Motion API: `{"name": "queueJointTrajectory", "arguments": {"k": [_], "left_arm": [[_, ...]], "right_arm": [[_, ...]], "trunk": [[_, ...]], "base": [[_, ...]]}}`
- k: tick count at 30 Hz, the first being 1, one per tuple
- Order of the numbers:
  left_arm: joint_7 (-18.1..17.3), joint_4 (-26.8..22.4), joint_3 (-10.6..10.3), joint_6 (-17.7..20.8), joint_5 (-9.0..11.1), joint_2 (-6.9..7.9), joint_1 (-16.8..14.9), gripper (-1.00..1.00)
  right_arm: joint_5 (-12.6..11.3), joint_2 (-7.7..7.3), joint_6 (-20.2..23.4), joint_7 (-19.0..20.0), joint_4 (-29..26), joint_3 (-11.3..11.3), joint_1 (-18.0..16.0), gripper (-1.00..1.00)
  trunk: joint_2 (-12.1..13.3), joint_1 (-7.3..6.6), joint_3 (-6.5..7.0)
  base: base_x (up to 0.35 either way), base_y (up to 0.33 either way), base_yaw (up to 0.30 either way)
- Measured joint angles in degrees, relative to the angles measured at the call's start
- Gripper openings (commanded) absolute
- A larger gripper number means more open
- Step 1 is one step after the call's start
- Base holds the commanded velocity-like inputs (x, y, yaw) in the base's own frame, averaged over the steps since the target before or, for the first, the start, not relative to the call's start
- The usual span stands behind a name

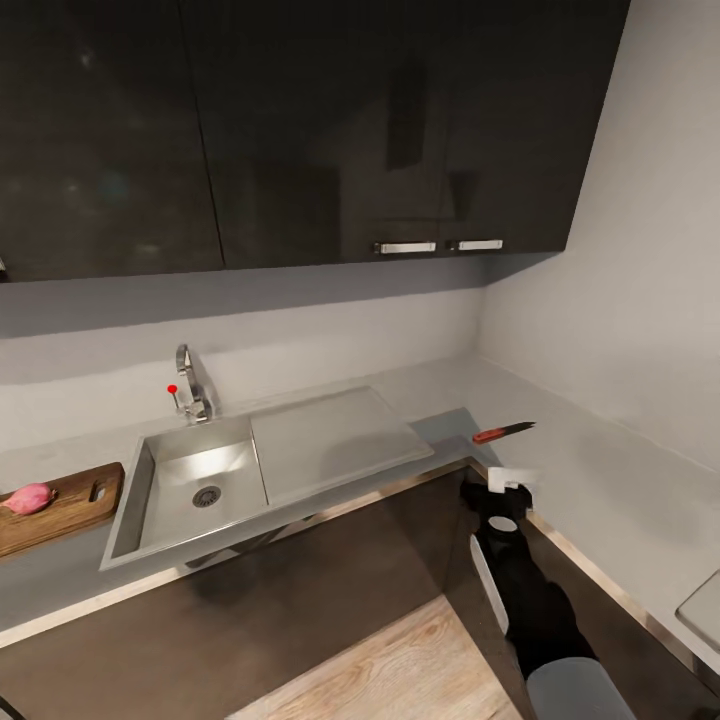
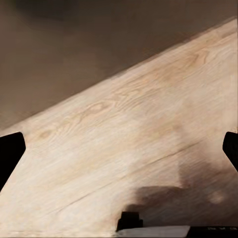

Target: In the kitchen, take the Vidalia onion out of the sink, dice it on the chopping board with the paring knife, put the diced onion into the bowl on the countertop, then place both the paring knife and the chopping board into the sink.

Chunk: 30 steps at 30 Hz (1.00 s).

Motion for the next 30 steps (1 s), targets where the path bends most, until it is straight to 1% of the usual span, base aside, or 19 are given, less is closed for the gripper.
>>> {"name": "queueJointTrajectory", "arguments": {"k": [3, 5, 7, 8, 9, 10, 11, 13, 14, 16, 20, 21, 24, 25, 26, 28, 30], "left_arm": [[-0.1, 0.0, 0.0, 0.5, 0.0, 0.25, 1.9, 1.0], [-0.1, 0.0, 0.0, 0.6, 0.0, 0.34, 3.1, 1.0], [-0.1, 0.0, 0.0, 0.7, 0.0, 0.37, 4.3, 1.0], [-0.1, 0.0, 0.0, 0.7, 0.0, 0.38, 4.5, 1.0], [-0.1, 0.0, 0.0, 0.7, 0.0, 0.34, 5.1, 1.0], [-0.1, 0.0, 0.0, 0.7, 0.0, 0.33, 5.4, 1.0], [0.0, 0.0, 0.0, 0.7, 0.0, 0.33, 5.6, 1.0], [0.0, 0.0, 0.0, 0.7, 0.0, 0.31, 6.2, 1.0], [0.0, 0.0, 0.0, 0.8, 0.0, 0.31, 6.3, 1.0], [0.0, 0.0, 0.0, 0.8, 0.0, 0.36, 7.0, 1.0], [0.0, 0.0, 0.0, 0.8, 0.0, 0.39, 7.9, 1.0], [0.0, 0.0, 0.0, 0.8, 0.0, 0.39, 8.0, 1.0], [0.0, 0.0, 0.0, 0.8, 0.0, 0.35, 8.2, 1.0], [0.0, 0.0, 0.0, 0.9, 0.0, 0.34, 8.3, 1.0], [0.0, 0.0, 0.0, 0.9, 0.0, 0.33, 8.3, 1.0], [0.0, 0.0, 0.0, 0.9, 0.0, 0.31, 8.3, 1.0], [0.0, 0.0, 0.0, 0.9, 0.0, 0.31, 8.3, 1.0]], "right_arm": [[0.0, 0.07, 2.8, -0.2, -0.4, 0.0, -4.3, 1.0], [0.0, 0.08, 3.9, -0.3, -0.4, 0.0, -6.9, 1.0], [0.0, 0.08, 6.3, -0.8, -0.1, 0.0, -9.6, 1.0], [0.0, 0.08, 7.0, -0.9, 0.0, 0.0, -10.4, 1.0], [0.0, 0.08, 9.0, -1.3, 0.4, 0.1, -12.6, 1.0], [0.0, 0.08, 10.0, -1.4, 0.8, 0.1, -14.4, 1.0], [0.0, 0.08, 10.3, -1.5, 1.1, 0.0, -15.4, 1.0], [0.0, 0.04, 11.2, -1.6, 3.3, 0.0, -19.1, 1.0], [-0.1, 0.03, 11.3, -1.6, 4.2, 0.0, -20.1, 1.0], [-0.1, -0.05, 11.5, -1.7, 7.7, -0.1, -23.5, 1.0], [-0.1, -0.2, 10.8, -1.8, 11.8, -0.5, -26.4, 1.0], [-0.1, -0.19, 10.1, -1.9, 12.4, -1.1, -26.6, 1.0], [-0.3, 0.08, 6.9, -3.2, 13.9, -6.5, -27.0, 1.0], [-0.3, 0.21, 6.2, -3.8, 14.4, -8.0, -27.1, 1.0], [-0.4, 0.41, 5.8, -4.3, 15.0, -9.1, -27.1, 1.0], [-0.5, 0.77, 5.0, -5.3, 16.6, -10.4, -27.1, 1.0], [-1.2, 0.9, 3.4, -5.9, 18.4, -10.9, -27.1, 1.0]], "trunk": [[0.0, 0.0, 0.0], [0.0, 0.0, 0.0], [0.0, 0.0, 0.0], [0.0, 0.0, 0.0], [0.0, 0.0, 0.01], [0.0, 0.0, 0.0], [0.0, 0.0, 0.0], [0.0, 0.0, 0.0], [0.0, 0.0, 0.0], [0.0, 0.0, 0.0], [0.0, 0.0, 0.0], [0.0, 0.0, 0.0], [0.0, 0.0, 0.0], [0.0, 0.0, -0.01], [0.0, 0.0, 0.0], [0.0, -0.01, -0.01], [0.0, -0.02, -0.01]], "base": [[0.0, 0.0, 0.0], [0.0, 0.0, 0.0], [0.0, 0.0, 0.0], [0.0, 0.0, 0.0], [0.0, 0.0, 0.0], [0.0, 0.0, 0.0], [0.0, 0.0, 0.0], [0.0, 0.0, 0.0], [0.0, 0.0, 0.0], [0.0, 0.0, 0.0], [0.0, 0.0, 0.0], [0.0, 0.0, 0.0], [0.0, 0.0, 0.0], [0.006, 0.0, 0.0], [0.044, 0.0, 0.0], [0.147, 0.0, 0.0], [0.217, 0.0, 0.0]]}}
